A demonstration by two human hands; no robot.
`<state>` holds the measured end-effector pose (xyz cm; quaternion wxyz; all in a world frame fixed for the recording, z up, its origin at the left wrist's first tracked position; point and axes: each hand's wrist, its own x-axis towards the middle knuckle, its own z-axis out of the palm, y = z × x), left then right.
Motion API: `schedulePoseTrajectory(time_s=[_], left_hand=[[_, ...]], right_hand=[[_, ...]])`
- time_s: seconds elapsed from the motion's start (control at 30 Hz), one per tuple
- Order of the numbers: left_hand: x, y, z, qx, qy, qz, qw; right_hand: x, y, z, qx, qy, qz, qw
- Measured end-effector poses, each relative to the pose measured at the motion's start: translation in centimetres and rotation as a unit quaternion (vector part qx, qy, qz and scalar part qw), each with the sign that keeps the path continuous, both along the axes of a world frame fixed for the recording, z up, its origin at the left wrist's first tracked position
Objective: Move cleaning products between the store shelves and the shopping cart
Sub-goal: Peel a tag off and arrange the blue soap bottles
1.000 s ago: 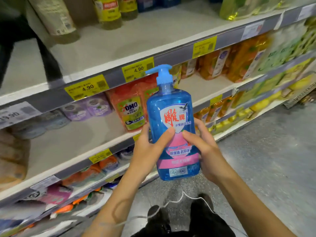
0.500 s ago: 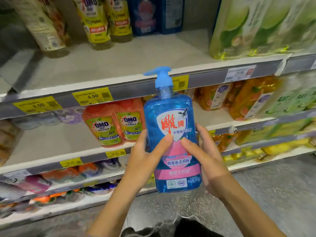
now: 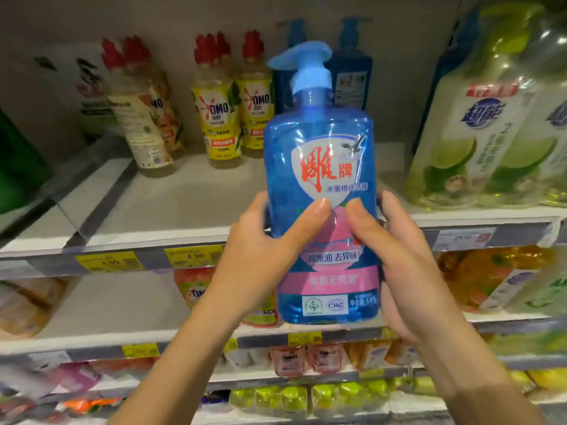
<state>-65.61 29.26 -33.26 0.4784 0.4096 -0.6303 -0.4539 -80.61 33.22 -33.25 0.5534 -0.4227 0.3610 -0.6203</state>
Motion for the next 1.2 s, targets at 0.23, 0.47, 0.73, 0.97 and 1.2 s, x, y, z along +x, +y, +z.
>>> schedulePoseTrajectory(time_s=[0.23, 0.47, 0.73, 0.97, 1.2], left_hand=[[-0.2, -7.8, 4.7, -0.054, -0.053, 0.002, 0.997], [-0.1, -11.5, 2.5, -0.046, -0.034, -0.048, 0.997], [-0.4, -13.2, -0.1, -0.032, -0.032, -0.118, 0.992], [0.0, -13.3, 0.0, -0.045, -0.123, -0.105, 0.986], [-0.8, -15.1, 1.5, -0.056, -0.166, -0.087, 0.981]], right_hand=[[0.6, -7.2, 3.7, -0.058, 0.007, -0.045, 0.997], [-0.4, -12.2, 1.8, -0.041, 0.132, -0.015, 0.99], [-2.6, -12.3, 0.8, -0.036, 0.22, 0.061, 0.973], [-4.2, -13.0, 0.7, -0.063, 0.312, 0.086, 0.944], [-4.9, -16.0, 1.1, -0.053, 0.356, 0.084, 0.929]])
